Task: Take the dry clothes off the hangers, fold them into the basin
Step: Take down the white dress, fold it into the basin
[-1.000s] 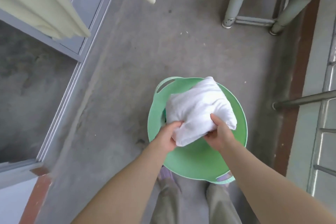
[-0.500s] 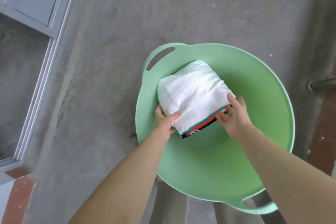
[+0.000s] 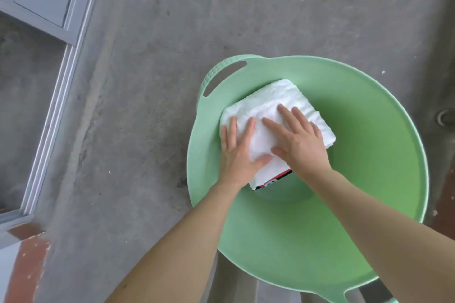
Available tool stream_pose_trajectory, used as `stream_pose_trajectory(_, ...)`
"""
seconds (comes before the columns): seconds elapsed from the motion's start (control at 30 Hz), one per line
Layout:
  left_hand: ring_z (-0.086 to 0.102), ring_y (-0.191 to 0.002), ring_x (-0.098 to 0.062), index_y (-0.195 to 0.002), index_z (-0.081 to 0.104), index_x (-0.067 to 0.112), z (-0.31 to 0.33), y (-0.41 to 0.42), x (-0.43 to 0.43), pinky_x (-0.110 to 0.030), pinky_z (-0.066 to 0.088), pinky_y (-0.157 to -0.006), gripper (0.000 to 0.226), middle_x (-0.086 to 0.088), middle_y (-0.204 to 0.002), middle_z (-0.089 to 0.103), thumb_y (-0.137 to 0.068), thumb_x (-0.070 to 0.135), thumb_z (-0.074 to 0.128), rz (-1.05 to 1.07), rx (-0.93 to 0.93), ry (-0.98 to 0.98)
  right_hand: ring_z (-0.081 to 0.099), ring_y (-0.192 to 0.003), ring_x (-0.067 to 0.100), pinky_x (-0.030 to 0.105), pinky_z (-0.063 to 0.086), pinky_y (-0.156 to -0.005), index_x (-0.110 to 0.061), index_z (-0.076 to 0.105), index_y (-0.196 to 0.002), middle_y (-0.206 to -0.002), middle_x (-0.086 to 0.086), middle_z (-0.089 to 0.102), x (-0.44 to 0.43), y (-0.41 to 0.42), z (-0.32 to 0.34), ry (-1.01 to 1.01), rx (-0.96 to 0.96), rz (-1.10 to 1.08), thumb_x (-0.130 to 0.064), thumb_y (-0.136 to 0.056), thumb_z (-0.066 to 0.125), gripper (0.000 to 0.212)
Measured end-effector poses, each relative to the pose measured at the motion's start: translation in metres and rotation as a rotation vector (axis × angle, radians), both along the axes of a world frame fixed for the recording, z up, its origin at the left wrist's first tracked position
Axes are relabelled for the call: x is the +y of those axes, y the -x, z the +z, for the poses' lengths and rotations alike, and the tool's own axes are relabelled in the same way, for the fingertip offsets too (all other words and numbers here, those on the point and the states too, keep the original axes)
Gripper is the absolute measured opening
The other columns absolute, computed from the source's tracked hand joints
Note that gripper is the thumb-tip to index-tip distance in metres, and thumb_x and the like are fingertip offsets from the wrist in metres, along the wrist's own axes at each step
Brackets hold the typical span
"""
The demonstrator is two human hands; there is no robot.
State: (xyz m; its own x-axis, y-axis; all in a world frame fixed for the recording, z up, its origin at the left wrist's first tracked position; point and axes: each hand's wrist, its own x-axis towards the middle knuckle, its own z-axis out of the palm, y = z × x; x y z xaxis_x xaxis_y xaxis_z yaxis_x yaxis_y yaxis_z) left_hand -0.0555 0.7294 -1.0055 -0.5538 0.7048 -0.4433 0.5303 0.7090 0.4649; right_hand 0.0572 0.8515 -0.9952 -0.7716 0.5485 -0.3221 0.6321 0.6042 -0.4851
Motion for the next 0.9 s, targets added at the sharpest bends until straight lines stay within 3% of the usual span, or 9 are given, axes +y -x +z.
stream_pose_trajectory(0.17, -0.023, -0.143, -0.034, -0.15, -0.01, 0.032, -0.036, -0.006, 0.005, -0.042, -0.005, -0.118, 0.114, -0.011, -0.158, -0.02, -0.073, 0.056, 0.071, -0.083, 0.025, 0.211, -0.003, -0.148, 0.022, 0.051, 0.018, -0.115, -0.051, 0.018, -0.145, -0.16, -0.01, -0.004, 0.002, 0.013, -0.018, 0.038, -0.247, 0.052, -0.028, -0.086, 0.066, 0.079)
stream_pose_trajectory(0.37, -0.026, -0.141, -0.037, -0.146, -0.024, 0.028, -0.069, -0.012, 0.004, -0.038, -0.012, -0.114, 0.118, -0.013, -0.154, -0.028, -0.076, 0.059, 0.066, -0.128, 0.088, 0.321, -0.007, -0.148, 0.024, 0.051, 0.02, -0.115, -0.049, 0.009, -0.146, -0.16, -0.007, -0.011, 0.001, 0.007, -0.045, 0.056, -0.261, 0.107, -0.018, -0.089, 0.064, 0.085)
stream_pose_trajectory(0.57, -0.028, -0.141, -0.037, -0.146, -0.025, 0.026, -0.073, -0.011, -0.004, -0.035, -0.005, -0.115, 0.12, -0.012, -0.154, -0.03, -0.075, 0.061, 0.065, -0.142, 0.101, 0.351, -0.017, -0.146, 0.026, 0.049, 0.015, -0.117, -0.05, -0.012, -0.145, -0.155, -0.007, -0.028, -0.006, 0.004, -0.052, 0.036, -0.362, 0.213, -0.023, -0.088, 0.064, 0.098)
stream_pose_trajectory(0.7, -0.027, -0.142, -0.037, -0.146, -0.026, 0.029, -0.055, -0.006, 0.003, -0.043, 0.013, -0.118, 0.124, -0.01, -0.155, -0.028, -0.072, 0.062, 0.068, -0.199, 0.106, 0.38, -0.014, -0.147, 0.023, 0.045, 0.026, -0.115, -0.052, -0.011, -0.144, -0.155, -0.01, -0.027, 0.012, 0.006, -0.035, 0.127, -0.381, 0.24, -0.016, -0.09, 0.058, 0.095)
stream_pose_trajectory(0.8, -0.027, -0.141, -0.037, -0.147, -0.025, 0.029, -0.031, -0.008, 0.006, -0.046, 0.014, -0.117, 0.128, -0.011, -0.155, -0.028, -0.069, 0.058, 0.073, -0.185, 0.07, 0.375, -0.011, -0.147, 0.022, 0.041, 0.037, -0.107, -0.053, -0.004, -0.144, -0.157, -0.008, -0.021, 0.019, 0.001, -0.01, 0.181, -0.293, 0.189, -0.003, -0.091, 0.047, 0.089)
stream_pose_trajectory(0.9, -0.022, -0.143, -0.036, -0.149, -0.02, 0.029, -0.001, -0.007, 0.007, -0.046, 0.011, -0.119, 0.126, -0.01, -0.156, -0.026, -0.07, 0.052, 0.076, -0.122, 0.004, 0.314, -0.008, -0.148, 0.024, 0.038, 0.04, -0.103, -0.053, 0.0, -0.144, -0.158, -0.006, -0.018, 0.022, -0.006, 0.017, 0.19, -0.232, 0.143, 0.005, -0.085, 0.053, 0.099)
